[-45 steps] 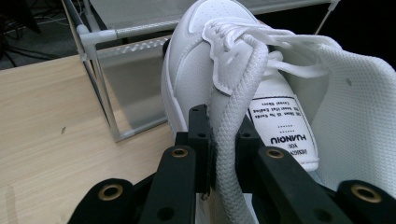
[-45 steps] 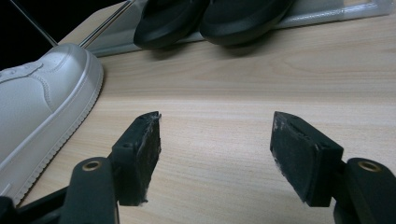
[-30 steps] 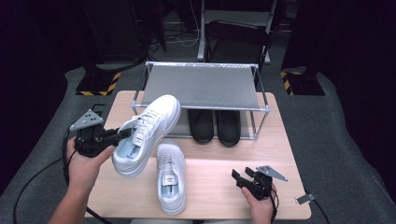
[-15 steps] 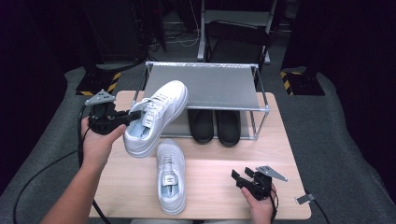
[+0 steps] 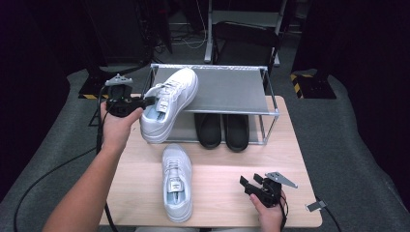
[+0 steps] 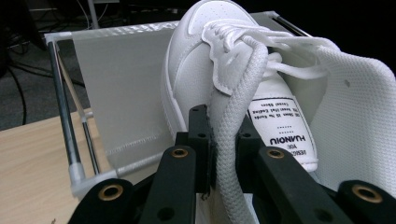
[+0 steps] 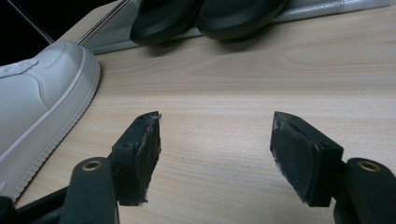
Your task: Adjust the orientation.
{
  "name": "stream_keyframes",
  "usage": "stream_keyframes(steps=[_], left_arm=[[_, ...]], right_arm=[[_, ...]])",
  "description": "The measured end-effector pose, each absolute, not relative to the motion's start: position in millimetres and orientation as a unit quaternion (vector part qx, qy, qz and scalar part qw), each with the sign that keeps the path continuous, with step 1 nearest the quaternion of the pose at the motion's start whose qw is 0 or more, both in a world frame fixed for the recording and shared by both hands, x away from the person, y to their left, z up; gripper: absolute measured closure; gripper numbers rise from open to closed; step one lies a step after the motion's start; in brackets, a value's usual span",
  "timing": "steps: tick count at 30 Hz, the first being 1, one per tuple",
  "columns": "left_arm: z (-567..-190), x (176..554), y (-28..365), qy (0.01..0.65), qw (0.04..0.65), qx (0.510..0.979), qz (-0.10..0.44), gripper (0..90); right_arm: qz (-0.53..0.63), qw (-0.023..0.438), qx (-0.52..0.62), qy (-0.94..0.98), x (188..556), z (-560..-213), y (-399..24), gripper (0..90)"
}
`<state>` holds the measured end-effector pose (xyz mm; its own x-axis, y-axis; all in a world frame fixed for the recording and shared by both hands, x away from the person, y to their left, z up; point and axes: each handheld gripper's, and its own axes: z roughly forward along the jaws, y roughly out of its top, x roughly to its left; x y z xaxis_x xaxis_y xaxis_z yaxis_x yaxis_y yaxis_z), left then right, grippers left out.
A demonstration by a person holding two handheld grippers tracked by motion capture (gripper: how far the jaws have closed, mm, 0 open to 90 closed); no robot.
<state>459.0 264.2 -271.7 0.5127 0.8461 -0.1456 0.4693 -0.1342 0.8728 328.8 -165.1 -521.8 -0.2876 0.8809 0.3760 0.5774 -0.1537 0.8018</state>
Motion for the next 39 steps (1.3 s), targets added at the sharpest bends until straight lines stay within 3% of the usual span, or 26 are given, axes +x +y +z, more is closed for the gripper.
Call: stream_keyframes(steps=[12,39], left_arm=[[-275.0,502.7,242.8,0.482,0.466,0.716,0.195,81.9],[-276.6,559.3,180.4,0.509,0.453,0.703,0.203,81.8]], right_arm=[[0.494,0.152,0.580,0.629,329.5,-523.7,-169.0,33.1],[0.501,0.167,0.577,0.623,326.1,-522.7,-171.6,33.1]])
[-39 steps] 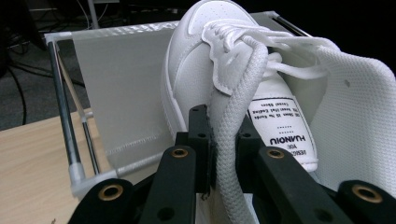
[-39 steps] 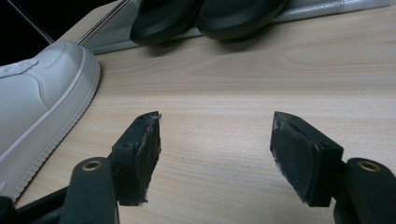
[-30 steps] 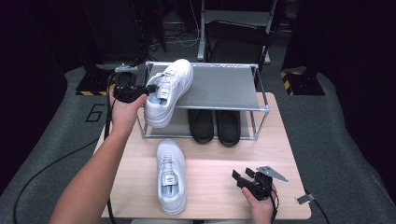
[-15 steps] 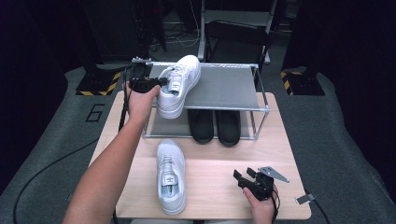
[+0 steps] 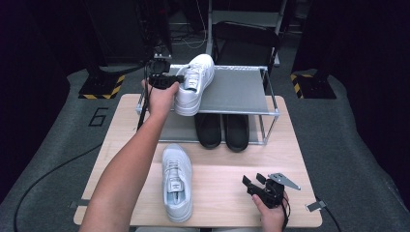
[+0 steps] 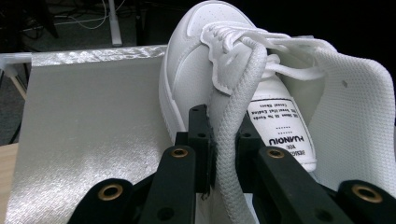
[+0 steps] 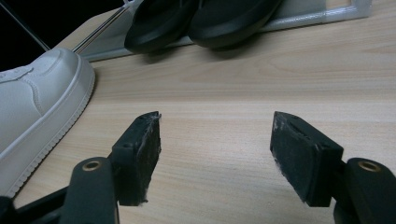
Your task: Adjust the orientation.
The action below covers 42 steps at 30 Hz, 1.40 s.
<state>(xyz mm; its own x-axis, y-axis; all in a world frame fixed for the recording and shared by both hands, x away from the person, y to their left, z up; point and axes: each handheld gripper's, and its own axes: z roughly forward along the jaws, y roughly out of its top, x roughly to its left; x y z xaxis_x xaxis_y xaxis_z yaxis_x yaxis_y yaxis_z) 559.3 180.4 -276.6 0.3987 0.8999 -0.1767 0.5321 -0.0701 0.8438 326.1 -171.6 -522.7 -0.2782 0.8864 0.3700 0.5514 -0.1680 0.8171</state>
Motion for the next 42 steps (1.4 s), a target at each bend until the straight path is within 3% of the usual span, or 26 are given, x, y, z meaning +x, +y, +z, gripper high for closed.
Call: stream_keyframes(steps=[11,42], left_arm=[[-286.2,570.9,165.1,0.540,0.464,0.672,0.203,81.9],[-299.6,591.1,145.9,0.566,0.449,0.664,0.193,80.8]], right_arm=[[0.501,0.171,0.573,0.625,326.7,-523.6,-171.9,33.1],[0.502,0.165,0.569,0.630,328.3,-527.9,-171.5,33.1]])
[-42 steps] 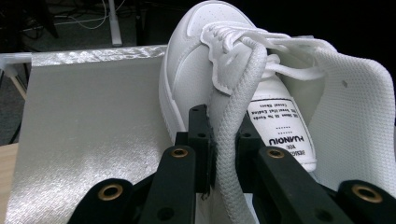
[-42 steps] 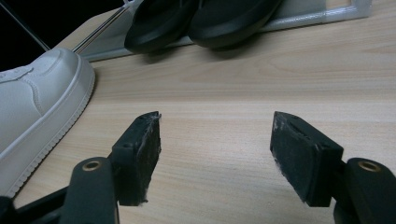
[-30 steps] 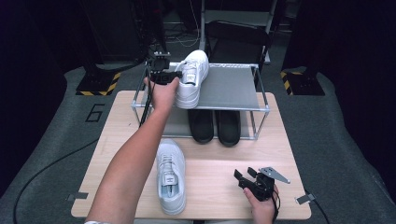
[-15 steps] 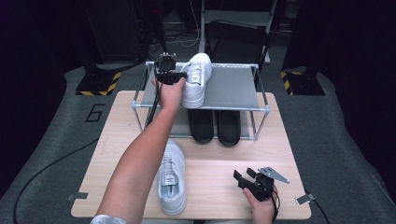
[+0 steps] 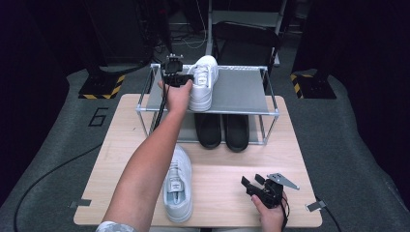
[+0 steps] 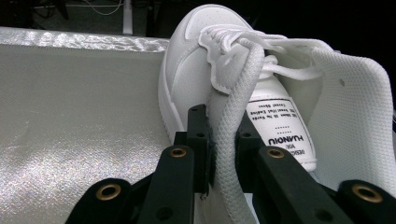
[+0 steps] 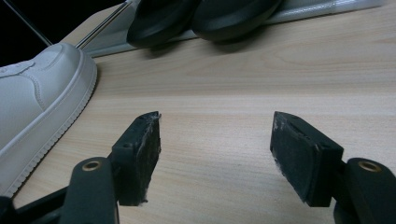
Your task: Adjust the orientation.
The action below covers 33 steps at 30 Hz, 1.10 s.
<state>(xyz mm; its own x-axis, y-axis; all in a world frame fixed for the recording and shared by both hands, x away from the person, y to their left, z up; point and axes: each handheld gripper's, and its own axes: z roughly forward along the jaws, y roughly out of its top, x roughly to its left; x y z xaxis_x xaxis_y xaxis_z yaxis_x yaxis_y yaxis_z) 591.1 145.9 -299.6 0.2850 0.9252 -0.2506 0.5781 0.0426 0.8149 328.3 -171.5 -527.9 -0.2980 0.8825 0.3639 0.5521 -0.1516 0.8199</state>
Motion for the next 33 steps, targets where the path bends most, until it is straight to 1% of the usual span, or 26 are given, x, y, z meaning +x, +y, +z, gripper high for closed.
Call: stream_keyframes(steps=[2,6,10,13,17,22,25,31,33], left_arm=[[-299.3,591.7,145.7,0.564,0.450,0.666,0.192,79.6],[-299.2,592.5,147.3,0.553,0.450,0.675,0.190,74.6],[-300.3,594.1,151.0,0.551,0.453,0.677,0.181,64.8],[-301.5,595.5,153.8,0.547,0.456,0.680,0.176,59.3],[-301.5,595.9,155.2,0.547,0.450,0.682,0.184,51.1],[-300.0,595.4,154.2,0.541,0.444,0.687,0.197,48.8],[-297.8,594.5,154.0,0.542,0.451,0.682,0.194,46.8],[-283.5,587.6,153.8,0.523,0.454,0.689,0.213,45.6],[-280.4,584.5,154.1,0.526,0.455,0.686,0.214,45.4]], right_arm=[[0.501,0.158,0.573,0.629,328.0,-527.8,-170.3,33.0],[0.502,0.160,0.569,0.631,328.2,-527.9,-169.1,33.0],[0.500,0.156,0.573,0.631,328.0,-528.3,-168.5,33.0],[0.500,0.158,0.570,0.632,328.8,-529.0,-168.3,33.0],[0.496,0.157,0.574,0.633,328.9,-529.2,-167.6,33.0],[0.497,0.160,0.571,0.634,329.1,-529.4,-167.7,33.0],[0.497,0.162,0.570,0.634,329.1,-529.2,-168.3,33.0],[0.497,0.156,0.573,0.632,328.6,-528.7,-167.9,33.0],[0.496,0.157,0.573,0.633,329.0,-528.9,-168.0,33.0]])
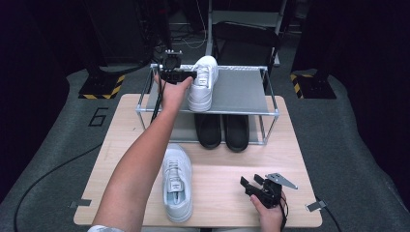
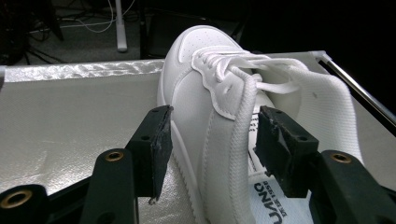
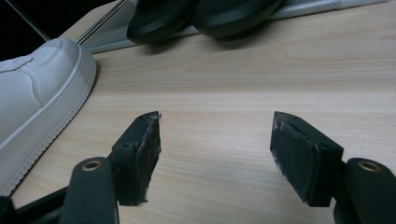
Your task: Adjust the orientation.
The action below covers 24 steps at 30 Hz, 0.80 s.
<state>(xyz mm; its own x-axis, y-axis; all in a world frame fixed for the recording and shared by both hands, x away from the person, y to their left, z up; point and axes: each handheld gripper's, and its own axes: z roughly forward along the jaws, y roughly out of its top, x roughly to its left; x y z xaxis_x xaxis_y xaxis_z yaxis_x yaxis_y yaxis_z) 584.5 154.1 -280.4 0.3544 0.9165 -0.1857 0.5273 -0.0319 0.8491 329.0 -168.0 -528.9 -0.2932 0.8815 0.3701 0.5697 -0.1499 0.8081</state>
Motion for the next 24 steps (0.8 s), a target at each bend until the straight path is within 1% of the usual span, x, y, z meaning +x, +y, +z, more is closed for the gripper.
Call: stream_keyframes(steps=[10,18,23,24], left_arm=[[-262.9,563.9,166.5,0.509,0.456,0.696,0.220,44.7],[-252.2,539.3,173.9,0.478,0.458,0.713,0.232,44.0],[-254.0,528.5,181.9,0.469,0.456,0.725,0.213,43.8],[-254.4,525.1,183.7,0.465,0.459,0.726,0.216,43.6]], right_arm=[[0.497,0.159,0.571,0.633,328.7,-528.3,-167.9,33.0],[0.495,0.160,0.568,0.638,328.6,-528.0,-164.8,33.0],[0.493,0.157,0.569,0.639,329.0,-528.1,-164.5,32.9],[0.492,0.159,0.568,0.640,328.9,-528.0,-164.5,32.9]])
